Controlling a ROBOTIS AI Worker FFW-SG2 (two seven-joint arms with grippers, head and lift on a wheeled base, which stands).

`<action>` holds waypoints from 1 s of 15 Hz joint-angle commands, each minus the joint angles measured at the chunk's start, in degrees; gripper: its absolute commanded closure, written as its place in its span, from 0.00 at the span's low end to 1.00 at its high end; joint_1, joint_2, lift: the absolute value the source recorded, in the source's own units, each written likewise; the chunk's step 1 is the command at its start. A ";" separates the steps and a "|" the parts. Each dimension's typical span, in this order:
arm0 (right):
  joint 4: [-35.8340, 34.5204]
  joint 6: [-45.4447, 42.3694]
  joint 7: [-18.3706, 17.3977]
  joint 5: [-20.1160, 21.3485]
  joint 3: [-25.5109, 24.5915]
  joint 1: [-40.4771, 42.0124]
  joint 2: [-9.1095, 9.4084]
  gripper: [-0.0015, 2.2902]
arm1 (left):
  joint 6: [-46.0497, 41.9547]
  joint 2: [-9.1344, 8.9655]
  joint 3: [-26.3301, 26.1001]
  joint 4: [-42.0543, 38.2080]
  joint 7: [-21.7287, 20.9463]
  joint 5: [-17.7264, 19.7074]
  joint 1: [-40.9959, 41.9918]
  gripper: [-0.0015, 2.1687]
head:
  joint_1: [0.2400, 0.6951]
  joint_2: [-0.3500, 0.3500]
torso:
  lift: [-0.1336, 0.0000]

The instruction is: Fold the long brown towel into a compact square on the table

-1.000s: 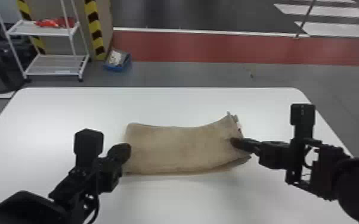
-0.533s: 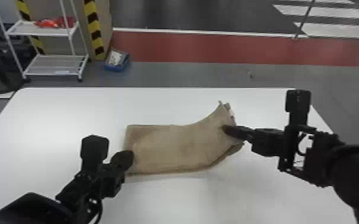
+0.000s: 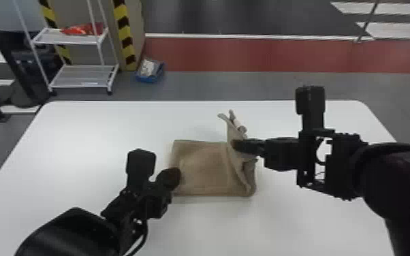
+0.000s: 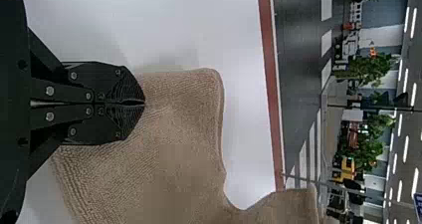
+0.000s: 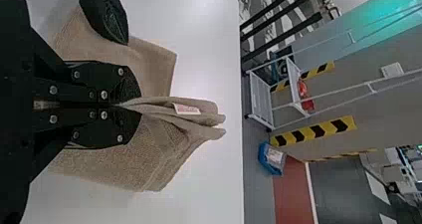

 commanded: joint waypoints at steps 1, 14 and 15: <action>1.36 0.17 -0.25 2.15 3.76 -1.54 1.96 0.54 | -0.01 -0.13 -0.03 0.15 -0.14 0.10 -0.20 0.67 | 1.00 0.50 | 0.04; 11.20 -2.30 -1.48 5.22 10.00 -4.61 6.18 0.47 | -0.53 0.04 0.59 0.50 -0.49 0.46 0.07 0.67 | 1.00 0.66 | 0.04; 11.37 -3.53 -1.48 5.22 10.26 -4.61 6.18 0.42 | -0.53 0.04 0.67 0.59 -0.49 0.54 0.07 0.67 | 1.00 0.66 | 0.04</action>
